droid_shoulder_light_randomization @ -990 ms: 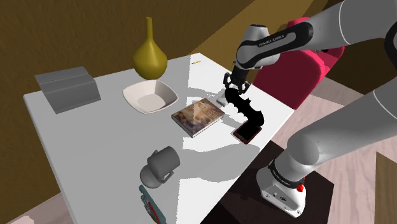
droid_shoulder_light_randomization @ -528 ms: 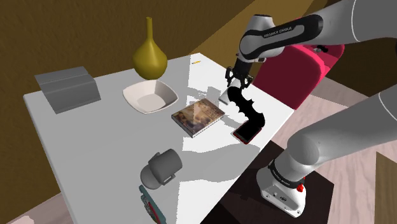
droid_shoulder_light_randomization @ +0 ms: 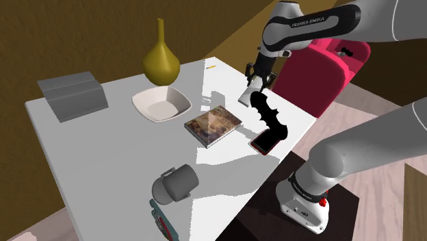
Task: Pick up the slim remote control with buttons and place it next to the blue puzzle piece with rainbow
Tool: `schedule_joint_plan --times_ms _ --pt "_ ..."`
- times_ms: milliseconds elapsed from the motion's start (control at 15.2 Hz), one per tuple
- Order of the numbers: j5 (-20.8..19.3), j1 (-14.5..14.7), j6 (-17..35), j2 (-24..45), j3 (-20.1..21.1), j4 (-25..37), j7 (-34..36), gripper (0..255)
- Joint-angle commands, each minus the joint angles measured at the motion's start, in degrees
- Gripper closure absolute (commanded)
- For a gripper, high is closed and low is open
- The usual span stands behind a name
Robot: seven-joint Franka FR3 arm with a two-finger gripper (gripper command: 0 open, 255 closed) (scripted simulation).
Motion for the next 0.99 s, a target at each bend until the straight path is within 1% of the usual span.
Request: schedule_joint_plan --times_ms 0,726,924 --pt "0.0 0.0 -1.6 -0.5 0.0 1.0 -0.1 255" --pt "0.1 0.0 -9.8 -2.5 -0.1 7.3 -0.2 255" --pt "1.2 1.4 -10.6 -7.3 2.1 3.2 2.7 255"
